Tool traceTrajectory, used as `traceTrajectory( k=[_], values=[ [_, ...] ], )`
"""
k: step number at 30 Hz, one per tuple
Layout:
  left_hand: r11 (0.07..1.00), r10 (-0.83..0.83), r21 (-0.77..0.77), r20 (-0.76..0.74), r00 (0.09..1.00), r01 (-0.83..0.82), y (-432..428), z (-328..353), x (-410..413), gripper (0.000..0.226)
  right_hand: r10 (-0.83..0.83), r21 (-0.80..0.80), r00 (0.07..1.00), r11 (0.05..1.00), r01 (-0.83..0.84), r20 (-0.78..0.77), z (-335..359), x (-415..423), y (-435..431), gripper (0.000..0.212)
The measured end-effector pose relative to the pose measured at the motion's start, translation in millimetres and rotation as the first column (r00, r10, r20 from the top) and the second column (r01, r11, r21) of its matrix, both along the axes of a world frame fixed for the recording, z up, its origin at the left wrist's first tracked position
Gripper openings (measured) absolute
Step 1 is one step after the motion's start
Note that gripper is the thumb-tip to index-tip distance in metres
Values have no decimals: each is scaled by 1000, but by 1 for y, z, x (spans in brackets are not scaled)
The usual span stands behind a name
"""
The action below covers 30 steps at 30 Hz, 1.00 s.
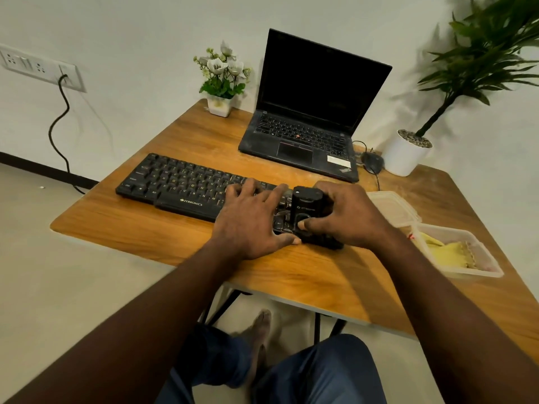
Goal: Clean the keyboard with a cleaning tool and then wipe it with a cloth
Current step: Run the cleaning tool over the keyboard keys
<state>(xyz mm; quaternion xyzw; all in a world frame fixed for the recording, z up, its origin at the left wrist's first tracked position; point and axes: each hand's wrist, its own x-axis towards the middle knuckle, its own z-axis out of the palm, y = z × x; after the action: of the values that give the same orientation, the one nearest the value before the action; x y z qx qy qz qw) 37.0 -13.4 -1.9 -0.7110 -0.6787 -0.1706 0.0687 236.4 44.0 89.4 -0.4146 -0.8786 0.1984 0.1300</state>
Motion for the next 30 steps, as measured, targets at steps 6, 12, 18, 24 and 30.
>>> traceTrajectory(
  k=[6, 12, 18, 24, 30],
  values=[
    [1000, 8, 7, -3, 1000, -8, -3, 2, 2, 110, -120, 109, 985, 985, 134, -127, -13, -28, 11, 40],
    [1000, 17, 15, 12, 1000, -17, -6, 3, 1, 120, -149, 99, 981, 982, 162, -126, -11, -21, 13, 43],
    [998, 22, 66, 28, 999, -24, -15, 5, -2, 119, -95, 67, 988, 992, 104, -119, -9, -29, 10, 42],
    [994, 84, 61, 44, 995, -87, -39, 3, -31, 112, -95, 97, 993, 990, 102, -69, -9, -41, 3, 44],
    [988, 136, 61, 45, 990, -139, -41, 0, -44, 110, -91, 92, 992, 991, 99, -86, -8, -50, -3, 45]
  ],
)
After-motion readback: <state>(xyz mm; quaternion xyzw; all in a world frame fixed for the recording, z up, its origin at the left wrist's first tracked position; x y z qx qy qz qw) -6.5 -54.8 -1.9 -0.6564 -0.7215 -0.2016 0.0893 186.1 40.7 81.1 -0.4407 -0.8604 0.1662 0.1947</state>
